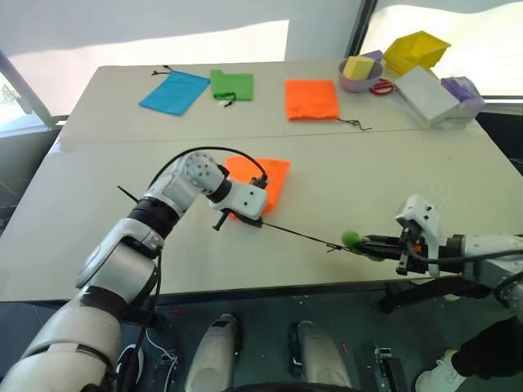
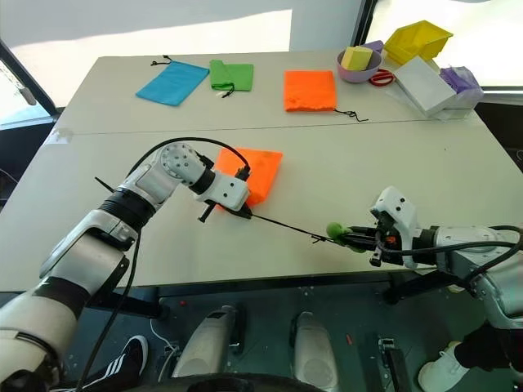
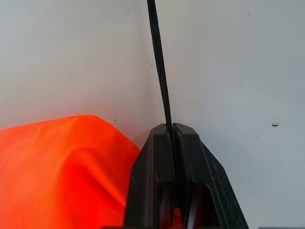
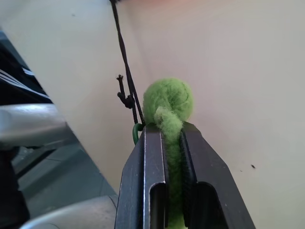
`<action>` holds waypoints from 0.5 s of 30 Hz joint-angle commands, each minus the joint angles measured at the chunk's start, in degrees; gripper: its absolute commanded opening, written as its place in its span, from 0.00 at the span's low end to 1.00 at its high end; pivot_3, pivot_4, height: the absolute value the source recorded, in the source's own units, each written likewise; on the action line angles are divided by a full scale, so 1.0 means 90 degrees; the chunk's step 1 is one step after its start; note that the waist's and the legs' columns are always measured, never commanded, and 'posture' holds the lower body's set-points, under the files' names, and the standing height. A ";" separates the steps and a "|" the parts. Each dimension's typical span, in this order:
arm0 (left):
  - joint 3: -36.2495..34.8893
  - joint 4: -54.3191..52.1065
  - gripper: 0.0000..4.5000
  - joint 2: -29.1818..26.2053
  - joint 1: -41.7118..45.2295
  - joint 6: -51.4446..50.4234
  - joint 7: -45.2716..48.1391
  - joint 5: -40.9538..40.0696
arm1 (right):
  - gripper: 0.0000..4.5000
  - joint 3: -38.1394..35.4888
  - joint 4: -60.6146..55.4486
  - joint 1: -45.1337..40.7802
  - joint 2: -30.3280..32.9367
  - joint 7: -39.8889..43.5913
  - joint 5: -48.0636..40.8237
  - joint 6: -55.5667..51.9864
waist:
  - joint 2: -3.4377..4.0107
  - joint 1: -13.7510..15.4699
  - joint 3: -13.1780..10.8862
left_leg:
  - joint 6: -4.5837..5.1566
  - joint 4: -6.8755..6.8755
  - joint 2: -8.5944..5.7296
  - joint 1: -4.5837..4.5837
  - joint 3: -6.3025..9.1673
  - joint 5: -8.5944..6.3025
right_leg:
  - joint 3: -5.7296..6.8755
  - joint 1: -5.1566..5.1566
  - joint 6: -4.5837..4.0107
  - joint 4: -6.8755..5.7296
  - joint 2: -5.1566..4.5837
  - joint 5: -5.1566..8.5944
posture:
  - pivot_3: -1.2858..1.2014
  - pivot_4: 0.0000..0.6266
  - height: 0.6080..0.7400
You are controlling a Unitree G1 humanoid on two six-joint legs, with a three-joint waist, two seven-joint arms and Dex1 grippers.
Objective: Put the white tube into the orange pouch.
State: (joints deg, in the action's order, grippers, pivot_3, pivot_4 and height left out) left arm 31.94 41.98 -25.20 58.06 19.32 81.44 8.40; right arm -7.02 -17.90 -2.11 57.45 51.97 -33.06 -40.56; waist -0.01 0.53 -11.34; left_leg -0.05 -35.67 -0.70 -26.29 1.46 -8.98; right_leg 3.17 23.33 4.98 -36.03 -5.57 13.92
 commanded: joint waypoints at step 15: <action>-0.1070 -0.1076 0.31 0.0222 -0.0909 -0.1843 -0.0019 -0.1068 | 0.38 0.0109 0.0402 -0.0933 -0.0678 -0.0561 0.0387 0.0078 | 0.0002 0.0033 0.0001 | 0.0004 0.0000 0.0009 -0.0010 -0.0025 0.0003 | 0.0001 0.0012 -0.0001 -0.0001 0.0009 -0.0002 | 0.52 0.24 1.00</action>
State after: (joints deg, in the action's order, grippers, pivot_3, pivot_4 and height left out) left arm 23.85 34.80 -23.66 49.67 4.01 81.91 0.38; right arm -3.59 -12.27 -9.31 51.72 47.66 -28.51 -39.48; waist 0.01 0.82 -11.33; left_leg -0.01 -35.68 -0.62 -26.38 1.23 -8.96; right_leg 3.18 23.44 4.97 -36.05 -5.49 13.90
